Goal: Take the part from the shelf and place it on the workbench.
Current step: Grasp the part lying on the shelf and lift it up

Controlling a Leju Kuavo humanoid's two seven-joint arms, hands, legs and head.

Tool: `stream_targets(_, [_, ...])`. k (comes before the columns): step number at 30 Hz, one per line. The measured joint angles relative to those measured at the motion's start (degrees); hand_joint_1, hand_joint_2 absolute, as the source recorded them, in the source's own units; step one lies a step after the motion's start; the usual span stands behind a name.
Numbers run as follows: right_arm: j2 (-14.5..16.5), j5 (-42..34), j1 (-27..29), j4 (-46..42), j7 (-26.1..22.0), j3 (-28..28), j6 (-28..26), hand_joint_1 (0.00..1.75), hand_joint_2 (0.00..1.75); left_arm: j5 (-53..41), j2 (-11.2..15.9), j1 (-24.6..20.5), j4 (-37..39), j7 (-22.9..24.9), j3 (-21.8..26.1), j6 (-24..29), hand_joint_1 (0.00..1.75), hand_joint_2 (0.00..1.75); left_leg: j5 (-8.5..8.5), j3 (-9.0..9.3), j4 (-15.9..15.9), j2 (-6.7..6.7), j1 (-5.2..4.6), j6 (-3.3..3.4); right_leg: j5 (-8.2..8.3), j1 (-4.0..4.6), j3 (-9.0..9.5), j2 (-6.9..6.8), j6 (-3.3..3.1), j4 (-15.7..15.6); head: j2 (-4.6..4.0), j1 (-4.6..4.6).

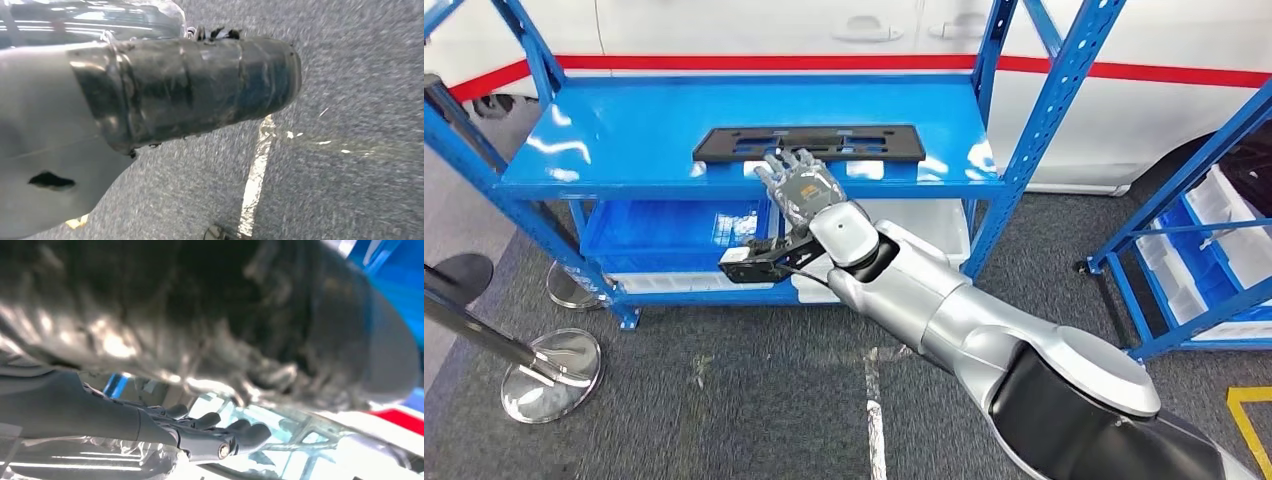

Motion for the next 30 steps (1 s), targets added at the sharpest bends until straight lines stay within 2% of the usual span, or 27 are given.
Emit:
stream_targets(2, [0.0, 0.1, 0.1, 0.0, 0.0, 0.0, 0.1, 0.00, 0.00, 0.0, 0.1, 0.0, 0.0, 0.0, 0.0, 0.1, 0.00, 0.00, -2.68, -3.65, 6.7, 0.00, -0.06, -0.23, -0.28, 0.12, 0.45, -0.03, -0.23, -0.1, -0.01, -0.14])
stream_targets(3, [0.0, 0.1, 0.2, -0.1, 0.0, 0.0, 0.2, 0.00, 0.00, 0.0, 0.2, 0.1, 0.0, 0.0, 0.0, 0.2, 0.00, 0.00, -3.24, -5.39, 9.5, 0.00, -0.05, -0.39, -0.48, 0.14, 0.55, 0.00, -0.28, 0.0, -0.01, -0.18])
stream_targets(4, [0.0, 0.1, 0.4, -0.1, 0.0, 0.0, 0.2, 0.00, 0.00, 0.0, 0.2, 0.2, 0.0, 0.0, 0.0, 0.2, 0.00, 0.00, -2.82, -6.39, 10.5, 0.02, -0.03, -0.55, -0.76, 0.12, 0.62, 0.05, -0.27, 0.2, -0.01, -0.17])
stream_targets(5, [0.0, 0.1, 0.5, -0.1, 0.0, 0.0, 0.2, 0.00, 0.00, 0.0, 0.2, 0.3, 0.0, 0.0, 0.0, 0.2, 0.00, 0.00, -1.37, -6.36, 9.5, 0.04, 0.01, -0.70, -1.12, 0.06, 0.66, 0.11, -0.15, 0.6, -0.01, -0.17])
stream_targets(7, [0.0, 0.2, 0.5, -0.1, 0.0, 0.0, 0.2, 0.00, 0.00, 0.0, 0.2, 0.2, 0.0, 0.0, 0.0, 0.3, 0.00, 0.00, 2.55, -3.82, 3.1, 0.14, 0.10, -0.97, -2.11, -0.15, 0.69, 0.19, 0.32, 1.7, -0.01, -0.16])
stream_targets(8, [0.0, 0.2, 0.4, -0.1, 0.0, 0.0, 0.2, 0.00, 0.00, -0.1, 0.3, 0.2, 0.0, 0.0, 0.0, 0.3, 0.00, 0.00, 3.63, -2.43, 0.1, 0.12, 0.03, -0.89, -2.70, -0.09, 0.56, 0.21, 0.68, 2.5, -0.01, -0.25])
stream_targets(10, [0.0, 0.3, 0.4, -0.1, 0.0, 0.0, 0.2, 0.00, 0.00, -0.2, 0.3, 0.1, 0.0, -0.1, 0.0, 0.3, 0.00, 0.00, 3.66, -1.16, -2.3, 0.00, -0.16, -0.19, -3.46, 0.09, 0.27, 0.28, 1.29, 3.4, 0.00, -0.31])
stream_targets(12, [0.0, 0.3, 0.4, -0.1, 0.0, 0.0, 0.2, 0.00, 0.00, -0.3, 0.2, 0.1, 0.0, -0.1, 0.0, 0.4, 0.00, 0.00, 3.42, -1.13, -2.2, -0.16, -0.21, 0.67, -3.68, 0.22, 0.23, 0.34, 1.60, 3.4, 0.00, -0.29])
stream_targets(14, [-0.1, 0.3, 0.4, -0.1, 0.0, 0.0, 0.1, 0.00, 0.00, -0.5, 0.2, 0.1, 0.0, -0.2, 0.0, 0.5, 0.00, 0.00, 3.35, -0.86, -2.4, -0.19, -0.05, 1.22, -4.29, 0.16, -0.05, 0.30, 2.07, 4.2, -0.01, -0.19])
stream_targets(16, [-0.1, 0.4, 0.4, -0.1, 0.0, 0.0, 0.1, 0.00, 0.00, -0.7, 0.2, 0.0, 0.0, -0.2, 0.0, 0.5, 0.00, 0.00, 3.17, -0.37, -2.7, -0.17, 0.05, 1.74, -6.48, -0.09, -2.25, 0.21, 2.73, 8.7, -0.01, -0.05])
stream_targets(18, [-0.2, 0.3, 0.6, 0.0, 0.0, 0.0, 0.1, 0.00, 0.00, -0.7, 0.1, 0.0, 0.0, -0.2, 0.0, 0.6, 0.00, 0.00, 2.87, 0.04, -2.8, -0.14, 0.04, 2.08, -9.04, -0.37, -6.31, 0.14, 3.12, 16.0, -0.01, 0.01])
stream_targets(19, [-0.2, 0.2, 0.8, 0.0, 0.0, 0.0, 0.1, 0.00, 0.00, -0.7, 0.1, 0.0, 0.0, -0.2, 0.0, 0.5, 0.00, 0.00, 2.68, 0.25, -2.8, -0.13, 0.04, 2.16, -9.32, -0.47, -8.03, 0.13, 3.17, 18.5, -0.01, 0.02])
stream_targets(20, [-0.3, -0.2, 1.0, 0.1, 0.0, 0.0, 0.2, 0.00, 0.00, -0.8, 0.1, 0.1, 0.0, -0.2, 0.0, 0.5, 0.00, 0.00, 2.47, 0.52, -2.8, -0.16, 0.04, 2.17, -8.46, -0.53, -8.77, 0.13, 3.10, 18.9, -0.01, 0.03])
stream_targets(21, [-0.4, -0.7, 1.2, 0.1, 0.0, 0.0, 0.3, 0.00, 0.00, -0.8, 0.1, 0.1, 0.0, -0.2, 0.0, 0.5, 0.00, 0.00, 2.24, 0.86, -2.8, -0.20, 0.04, 2.11, -6.70, -0.56, -8.52, 0.13, 2.93, 17.3, -0.01, 0.03])
stream_targets(23, [-0.5, -1.7, 1.2, 0.1, 0.0, 0.0, 0.6, 0.00, 0.00, -0.9, 0.1, 0.0, 0.0, -0.3, 0.0, 0.4, 0.00, 0.00, 1.82, 1.53, -2.8, -0.29, 0.02, 1.93, -2.54, -0.49, -6.25, 0.14, 2.47, 11.2, -0.01, 0.03])
stream_targets(24, [-0.6, -2.0, 1.2, 0.1, 0.0, 0.0, 0.7, 0.00, 0.00, -0.9, 0.1, 0.0, 0.0, -0.3, 0.0, 0.4, 0.00, 0.00, 1.70, 1.73, -2.8, -0.32, 0.02, 1.86, -1.31, -0.45, -5.35, 0.14, 2.31, 9.1, -0.01, 0.02])
stream_targets(25, [-0.6, -2.1, 1.2, 0.1, 0.0, 0.0, 0.8, 0.00, 0.00, -0.9, 0.1, 0.0, 0.0, -0.4, 0.0, 0.4, 0.00, 0.00, 1.65, 1.82, -2.8, -0.33, 0.01, 1.83, -0.76, -0.42, -4.90, 0.15, 2.24, 8.0, -0.01, 0.02])
stream_targets(30, [-0.6, -2.2, 1.2, 0.1, 0.0, 0.0, 0.8, 0.00, 0.00, -0.9, 0.1, 0.0, 0.0, -0.4, 0.0, 0.4, 0.00, 0.00, 1.59, 1.91, -2.8, -0.34, 0.01, 1.78, -0.31, -0.40, -4.48, 0.15, 2.16, 7.1, -0.01, 0.03])
